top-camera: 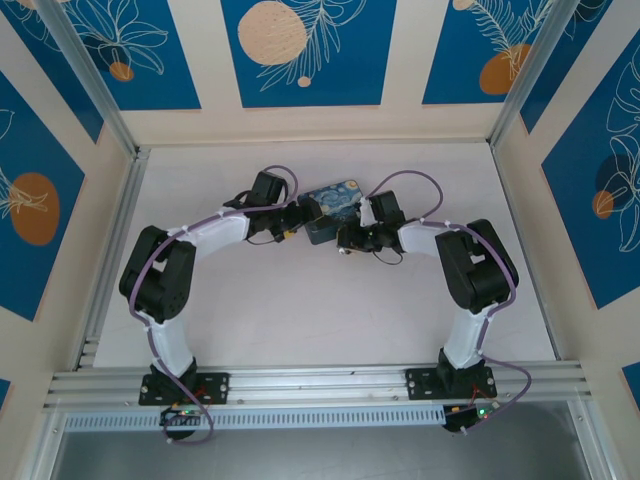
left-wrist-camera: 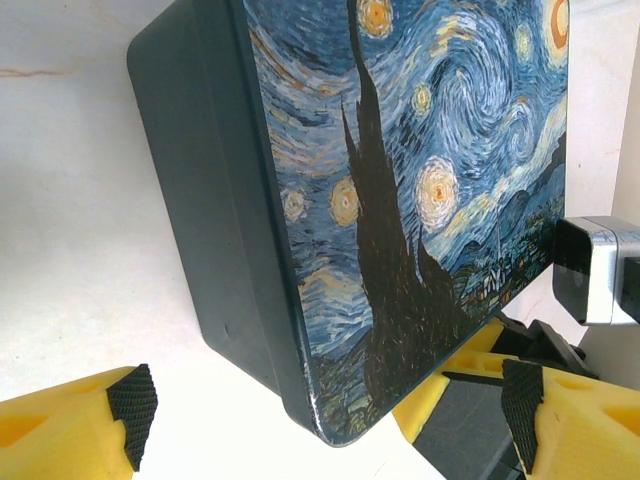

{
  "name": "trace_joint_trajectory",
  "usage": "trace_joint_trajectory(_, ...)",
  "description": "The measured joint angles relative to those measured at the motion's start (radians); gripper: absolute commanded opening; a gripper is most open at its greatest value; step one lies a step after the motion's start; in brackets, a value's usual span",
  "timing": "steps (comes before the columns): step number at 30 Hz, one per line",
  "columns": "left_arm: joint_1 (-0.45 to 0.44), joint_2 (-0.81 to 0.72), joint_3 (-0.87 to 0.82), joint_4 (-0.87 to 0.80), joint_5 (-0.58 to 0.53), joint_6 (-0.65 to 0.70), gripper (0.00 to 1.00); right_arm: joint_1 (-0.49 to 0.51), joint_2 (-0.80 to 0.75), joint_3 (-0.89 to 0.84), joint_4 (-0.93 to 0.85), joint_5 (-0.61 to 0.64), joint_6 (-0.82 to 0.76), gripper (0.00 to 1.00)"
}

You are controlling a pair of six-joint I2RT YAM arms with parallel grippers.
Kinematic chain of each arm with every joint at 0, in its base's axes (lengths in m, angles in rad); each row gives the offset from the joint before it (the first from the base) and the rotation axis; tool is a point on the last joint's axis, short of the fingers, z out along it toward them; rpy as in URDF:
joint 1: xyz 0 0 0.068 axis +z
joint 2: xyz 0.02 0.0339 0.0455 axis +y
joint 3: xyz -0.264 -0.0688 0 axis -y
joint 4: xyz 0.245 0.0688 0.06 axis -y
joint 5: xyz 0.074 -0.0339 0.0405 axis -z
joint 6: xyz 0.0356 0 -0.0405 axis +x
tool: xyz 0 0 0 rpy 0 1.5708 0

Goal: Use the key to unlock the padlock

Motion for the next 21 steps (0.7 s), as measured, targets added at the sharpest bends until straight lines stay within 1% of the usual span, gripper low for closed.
trace_joint_trajectory(6,0.001,0.002,0.0,0.0,0.0,0.0,0.9,0.001,0.001,0.0,0.002,0.019,-0.003,0.13)
trace_joint_trajectory(8,0.002,0.005,0.001,0.0,0.0,0.0,0.9,0.001,0.001,0.0,0.002,0.019,0.001,0.05)
trace_joint_trajectory(10,0.003,0.008,0.005,-0.003,0.0,0.001,0.9,0.001,0.001,0.0,0.003,0.02,0.003,0.0)
trace_joint_trajectory(16,0.009,0.018,0.064,-0.058,-0.031,0.047,0.9,-0.008,-0.011,-0.015,0.01,0.018,0.019,0.0)
trace_joint_trajectory(21,0.009,0.032,0.125,-0.124,-0.095,0.114,0.9,-0.034,-0.023,-0.04,0.034,-0.006,0.034,0.0)
